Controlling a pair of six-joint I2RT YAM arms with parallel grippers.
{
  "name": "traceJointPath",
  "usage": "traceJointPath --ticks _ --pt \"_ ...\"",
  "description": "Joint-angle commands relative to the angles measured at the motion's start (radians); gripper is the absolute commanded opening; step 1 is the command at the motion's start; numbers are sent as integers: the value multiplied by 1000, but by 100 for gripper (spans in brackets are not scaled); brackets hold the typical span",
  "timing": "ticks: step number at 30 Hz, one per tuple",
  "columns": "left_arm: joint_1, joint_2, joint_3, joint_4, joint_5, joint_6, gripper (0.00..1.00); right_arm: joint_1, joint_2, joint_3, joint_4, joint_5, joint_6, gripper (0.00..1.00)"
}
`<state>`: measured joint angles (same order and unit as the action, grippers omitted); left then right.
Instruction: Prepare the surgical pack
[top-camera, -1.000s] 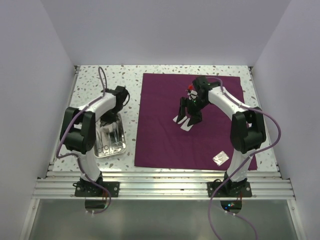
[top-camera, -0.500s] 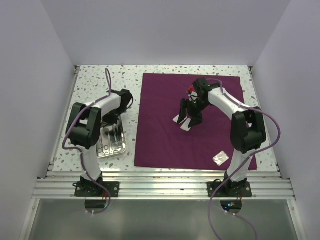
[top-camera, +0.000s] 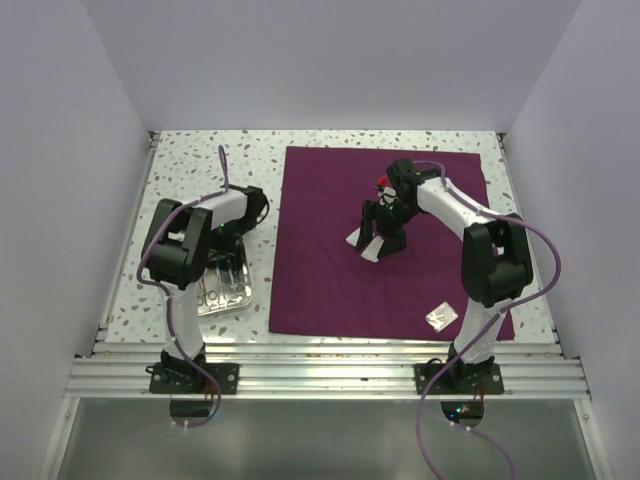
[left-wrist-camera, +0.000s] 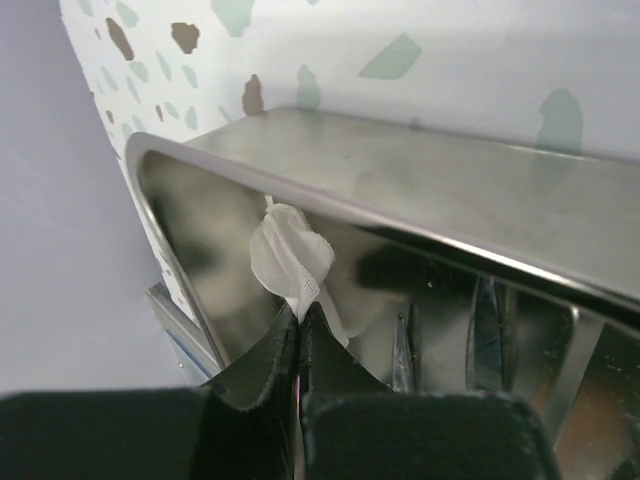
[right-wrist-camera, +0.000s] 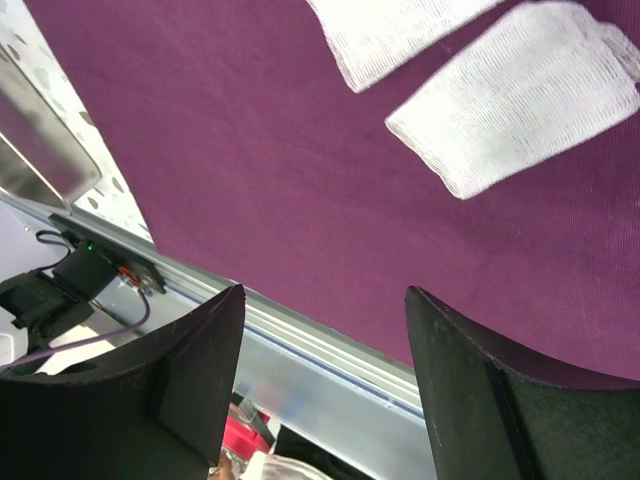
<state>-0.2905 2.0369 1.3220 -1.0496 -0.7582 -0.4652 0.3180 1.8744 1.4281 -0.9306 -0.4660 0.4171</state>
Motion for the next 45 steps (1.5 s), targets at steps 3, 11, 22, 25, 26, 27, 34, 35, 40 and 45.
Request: traceJointPath --ticks 3,11,22,25,26,27,34,35,40,45 --pt "-9 -10 22 59 54 34 6 -8 -69 -32 7 -17 -12 69" --pt "-12 -79 -4 62 66 17 38 -10 -64 -34 18 -5 -11 69" --pt "-12 -288 14 -4 213 -9 66 -72 -15 -8 87 174 34 66" --pt "-19 -393 36 9 375 23 67 -109 -11 -35 134 199 28 64" --pt "-21 -424 39 22 435 43 68 -118 -5 -40 162 170 26 63" --pt "-21 -458 36 40 564 54 68 -134 -1 -49 173 164 26 63" --pt "-29 -719 -88 286 990 4 73 -152 6 -138 282 93 77 54" --pt "-30 -725 -95 293 1007 -3 72 -154 8 -150 300 95 83 52" --pt "-32 -727 -96 310 1085 -12 66 -155 31 -209 386 70 132 45" --pt "-32 -721 -83 304 1103 -13 61 -154 38 -227 431 70 164 42"
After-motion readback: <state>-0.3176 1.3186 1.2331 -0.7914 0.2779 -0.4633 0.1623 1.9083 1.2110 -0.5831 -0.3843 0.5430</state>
